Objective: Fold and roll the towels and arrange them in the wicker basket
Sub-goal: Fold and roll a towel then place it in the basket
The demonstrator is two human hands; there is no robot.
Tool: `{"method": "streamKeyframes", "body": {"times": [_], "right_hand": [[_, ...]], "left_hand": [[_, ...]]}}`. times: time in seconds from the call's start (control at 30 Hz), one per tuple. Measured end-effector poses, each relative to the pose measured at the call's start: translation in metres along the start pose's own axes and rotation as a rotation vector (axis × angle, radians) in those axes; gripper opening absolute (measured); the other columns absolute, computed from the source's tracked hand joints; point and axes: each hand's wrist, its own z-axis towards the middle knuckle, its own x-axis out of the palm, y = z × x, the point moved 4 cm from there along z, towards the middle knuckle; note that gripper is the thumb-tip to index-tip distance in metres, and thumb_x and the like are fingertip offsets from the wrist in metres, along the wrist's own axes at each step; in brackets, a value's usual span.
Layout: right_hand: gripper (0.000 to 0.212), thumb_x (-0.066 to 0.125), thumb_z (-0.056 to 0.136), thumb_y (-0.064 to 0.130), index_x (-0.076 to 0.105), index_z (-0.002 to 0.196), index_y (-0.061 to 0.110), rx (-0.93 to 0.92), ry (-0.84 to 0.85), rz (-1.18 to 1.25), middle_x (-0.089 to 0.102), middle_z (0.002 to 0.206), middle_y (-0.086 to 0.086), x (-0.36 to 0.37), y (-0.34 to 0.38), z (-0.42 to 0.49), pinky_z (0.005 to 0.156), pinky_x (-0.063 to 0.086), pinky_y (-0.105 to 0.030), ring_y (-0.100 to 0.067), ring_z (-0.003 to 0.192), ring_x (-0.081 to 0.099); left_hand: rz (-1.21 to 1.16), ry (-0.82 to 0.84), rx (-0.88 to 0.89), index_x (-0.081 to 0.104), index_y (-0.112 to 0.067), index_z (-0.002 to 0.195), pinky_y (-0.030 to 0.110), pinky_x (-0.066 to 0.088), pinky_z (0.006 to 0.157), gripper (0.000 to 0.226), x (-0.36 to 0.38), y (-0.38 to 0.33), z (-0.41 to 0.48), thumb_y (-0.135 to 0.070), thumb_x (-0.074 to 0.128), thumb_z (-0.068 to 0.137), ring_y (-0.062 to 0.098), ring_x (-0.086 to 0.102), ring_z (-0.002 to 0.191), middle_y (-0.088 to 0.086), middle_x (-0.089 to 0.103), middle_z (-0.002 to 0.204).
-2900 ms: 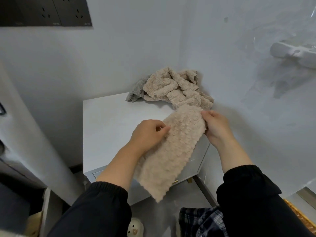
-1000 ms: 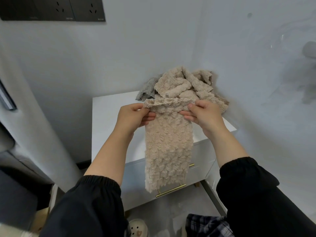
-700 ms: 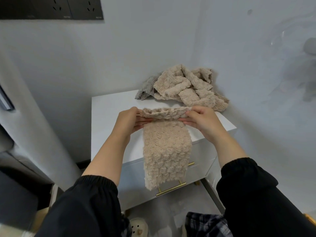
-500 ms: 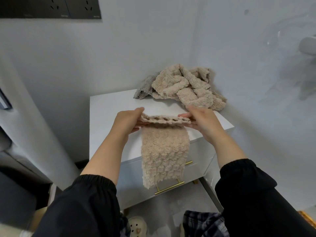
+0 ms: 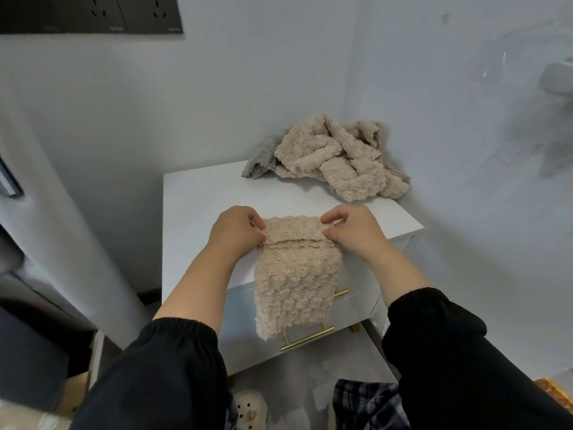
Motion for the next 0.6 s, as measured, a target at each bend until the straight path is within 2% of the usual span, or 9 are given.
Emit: {"method": "streamKeyframes", "body": {"times": [0.07, 0.13, 0.23, 0.3, 0.37, 0.47, 0.53, 0.6], "right_hand": [[0.036, 0.073, 0.077, 0.003, 0.065, 0.11, 0.017, -0.013, 0.022, -0.042, 0.063, 0.107, -0.001, 0.0024, -0.0011, 0.002, 0.076, 0.045, -0.027, -0.012, 0.079, 0.055], [0.05, 0.073, 0.078, 0.005, 0.058, 0.123, 0.015, -0.023, 0.061, -0.065, 0.058, 0.12, -0.003, 0.0022, -0.0013, 0.0028, 0.081, 0.045, -0.028, -0.015, 0.088, 0.054], [0.055, 0.074, 0.079, 0.006, 0.055, 0.129, 0.014, -0.014, 0.108, -0.093, 0.056, 0.121, -0.006, -0.0002, 0.0011, 0.0032, 0.084, 0.045, -0.029, -0.016, 0.09, 0.053], [0.053, 0.074, 0.079, 0.007, 0.056, 0.129, 0.014, 0.012, 0.128, -0.108, 0.054, 0.106, -0.003, -0.0017, 0.0028, 0.0043, 0.078, 0.044, -0.028, -0.017, 0.086, 0.053], [0.05, 0.073, 0.08, 0.005, 0.058, 0.127, 0.011, 0.03, 0.143, -0.104, 0.051, 0.086, 0.002, -0.0022, 0.0034, 0.0055, 0.07, 0.043, -0.026, -0.014, 0.075, 0.052], [0.036, 0.073, 0.079, 0.003, 0.065, 0.114, 0.005, 0.053, 0.154, -0.093, 0.052, 0.072, 0.002, -0.0028, 0.0034, 0.0064, 0.061, 0.043, -0.023, -0.01, 0.063, 0.05], [0.031, 0.073, 0.078, 0.004, 0.066, 0.108, 0.003, 0.062, 0.155, -0.094, 0.06, 0.078, -0.004, -0.0028, 0.0043, 0.006, 0.068, 0.049, -0.029, -0.015, 0.068, 0.056], [0.032, 0.074, 0.078, 0.004, 0.064, 0.108, 0.005, 0.066, 0.15, -0.079, 0.062, 0.089, -0.01, -0.0029, 0.0054, 0.0055, 0.071, 0.051, -0.032, -0.019, 0.073, 0.059]], "left_hand": [[0.029, 0.007, 0.0, 0.058, -0.019, 0.114, 0.027, 0.042, 0.073, 0.037, 0.0038, 0.002, 0.002, -0.007, 0.067, 0.081, 0.021, 0.056, 0.093, 0.003, 0.058, 0.108], [0.044, 0.048, 0.017, 0.047, -0.017, 0.135, 0.03, 0.044, 0.083, 0.056, 0.0065, 0.0012, 0.0027, -0.005, 0.063, 0.083, 0.025, 0.056, 0.106, 0.005, 0.056, 0.124], [0.033, 0.089, 0.054, 0.042, -0.015, 0.142, 0.03, 0.042, 0.093, 0.061, 0.0063, -0.0021, 0.002, -0.003, 0.06, 0.085, 0.025, 0.053, 0.115, 0.008, 0.052, 0.133], [0.046, 0.109, 0.06, 0.04, -0.014, 0.143, 0.03, 0.039, 0.098, 0.061, 0.0054, -0.0037, 0.001, -0.002, 0.059, 0.086, 0.026, 0.05, 0.12, 0.01, 0.049, 0.136], [0.072, 0.104, 0.06, 0.045, -0.012, 0.14, 0.03, 0.039, 0.098, 0.057, 0.0045, -0.0058, -0.0009, -0.002, 0.059, 0.086, 0.025, 0.05, 0.119, 0.009, 0.051, 0.132], [0.043, 0.08, 0.069, 0.068, -0.007, 0.11, 0.026, 0.043, 0.07, 0.031, 0.0031, -0.0074, -0.0021, 0.001, 0.06, 0.082, 0.02, 0.055, 0.087, 0.004, 0.062, 0.092], [0.035, 0.067, 0.062, 0.072, -0.004, 0.092, 0.024, 0.039, 0.058, 0.019, 0.0023, -0.0059, -0.0016, 0.002, 0.06, 0.078, 0.018, 0.053, 0.075, 0.004, 0.062, 0.076], [0.027, 0.042, 0.059, 0.07, -0.002, 0.084, 0.026, 0.039, 0.059, 0.012, 0.0016, -0.0052, -0.0005, 0.002, 0.061, 0.077, 0.02, 0.054, 0.073, 0.01, 0.066, 0.079]]}}
